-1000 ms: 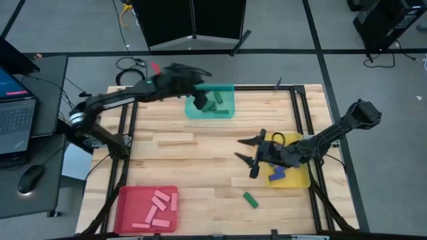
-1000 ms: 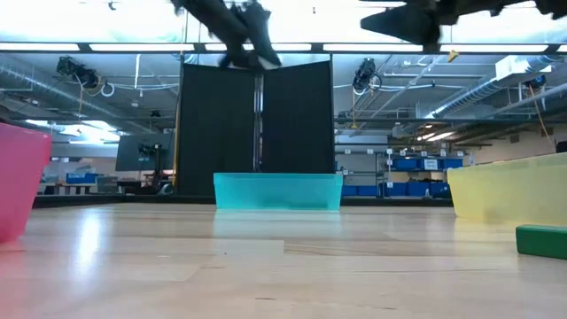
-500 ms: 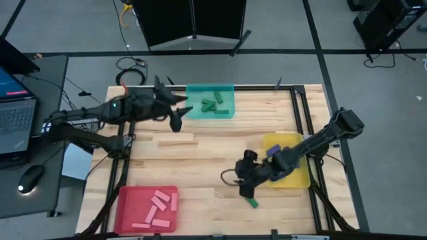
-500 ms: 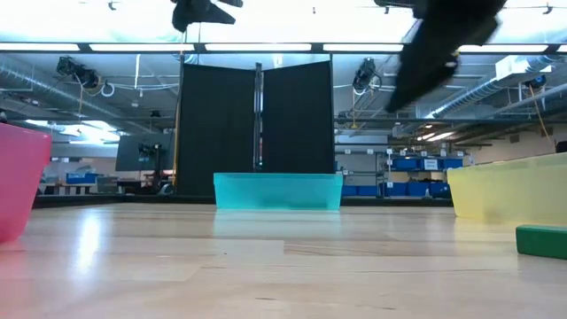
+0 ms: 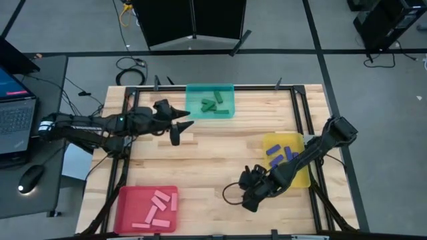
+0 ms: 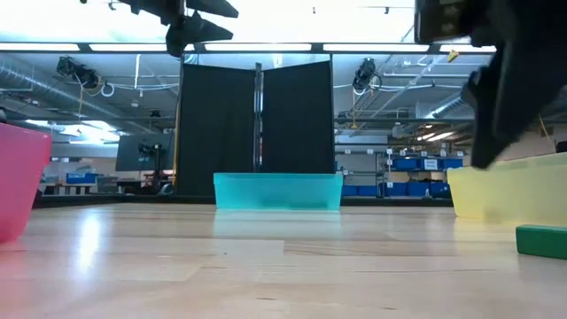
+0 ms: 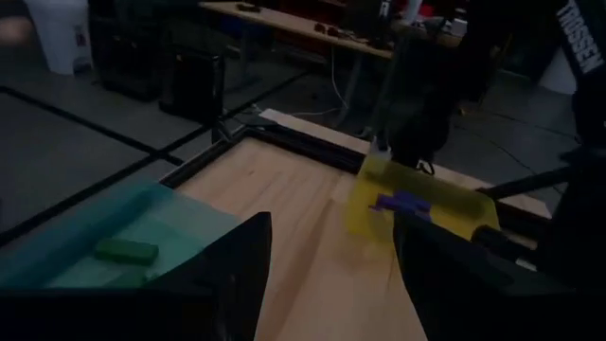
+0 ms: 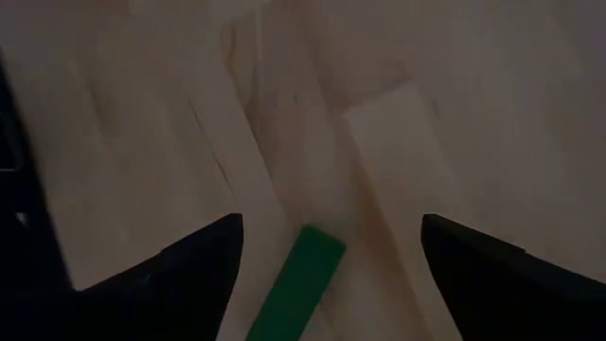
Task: Sort blocks
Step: Put the green block into the blue bin
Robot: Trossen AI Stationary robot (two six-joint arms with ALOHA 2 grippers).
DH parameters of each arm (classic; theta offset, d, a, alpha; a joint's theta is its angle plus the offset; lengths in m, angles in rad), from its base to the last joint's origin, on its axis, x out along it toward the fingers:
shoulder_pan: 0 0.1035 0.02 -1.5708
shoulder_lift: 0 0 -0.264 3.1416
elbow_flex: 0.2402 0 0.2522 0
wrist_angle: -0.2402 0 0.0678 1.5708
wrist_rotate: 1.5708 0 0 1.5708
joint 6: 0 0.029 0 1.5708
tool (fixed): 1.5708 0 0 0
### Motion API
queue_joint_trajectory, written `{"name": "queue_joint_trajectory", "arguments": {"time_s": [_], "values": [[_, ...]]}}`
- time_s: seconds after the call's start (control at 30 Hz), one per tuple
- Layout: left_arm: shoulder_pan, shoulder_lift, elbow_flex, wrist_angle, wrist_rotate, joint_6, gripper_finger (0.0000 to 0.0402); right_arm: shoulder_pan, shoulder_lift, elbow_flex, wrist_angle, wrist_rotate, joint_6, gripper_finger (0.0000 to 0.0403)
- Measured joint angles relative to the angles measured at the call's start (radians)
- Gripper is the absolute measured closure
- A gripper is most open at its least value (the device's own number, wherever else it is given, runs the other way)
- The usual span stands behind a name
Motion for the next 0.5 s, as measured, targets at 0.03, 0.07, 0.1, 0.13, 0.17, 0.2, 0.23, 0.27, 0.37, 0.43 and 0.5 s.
{"name": "queue_joint_trajectory", "arguments": {"time_s": [0.03,0.07,0.1,0.13,0.17,0.2,0.23,0.27,0.37,0.43,0.5], "values": [[-0.006,0.000,-0.001,0.005,0.000,-0.001,0.0173,0.005,0.014,0.000,0.001,0.000,0.008,0.0068],[-0.015,-0.001,-0.004,0.004,0.000,-0.002,0.0173,0.007,0.029,0.000,0.001,-0.004,0.019,0.0068],[-0.023,-0.003,-0.005,0.004,0.000,-0.001,0.0173,0.011,0.041,0.000,0.000,-0.004,0.030,0.0068],[-0.033,-0.003,-0.005,0.018,0.000,0.002,0.0173,0.013,0.055,0.000,-0.001,-0.008,0.034,0.0069],[-0.044,-0.003,-0.005,0.031,0.000,0.005,0.0173,0.015,0.068,0.000,-0.002,-0.012,0.036,0.0070],[-0.054,-0.008,-0.005,0.040,0.000,0.009,0.0173,0.017,0.081,0.000,-0.005,-0.020,0.037,0.0072],[-0.065,-0.017,-0.005,0.045,0.000,0.017,0.0173,0.017,0.093,0.000,-0.006,-0.030,0.037,0.0073],[-0.075,-0.023,-0.005,0.058,0.000,0.028,0.0173,0.017,0.106,0.000,-0.007,-0.033,0.037,0.0074],[-0.099,-0.056,-0.003,0.066,0.000,0.040,0.0173,0.020,0.137,0.000,-0.010,-0.048,0.037,0.0075],[-0.111,-0.076,-0.003,0.071,-0.001,0.054,0.0173,0.024,0.155,0.000,-0.008,-0.052,0.037,0.0074],[-0.118,-0.096,-0.003,0.070,-0.003,0.055,0.0173,0.028,0.172,0.001,-0.005,-0.051,0.037,0.0073]]}}
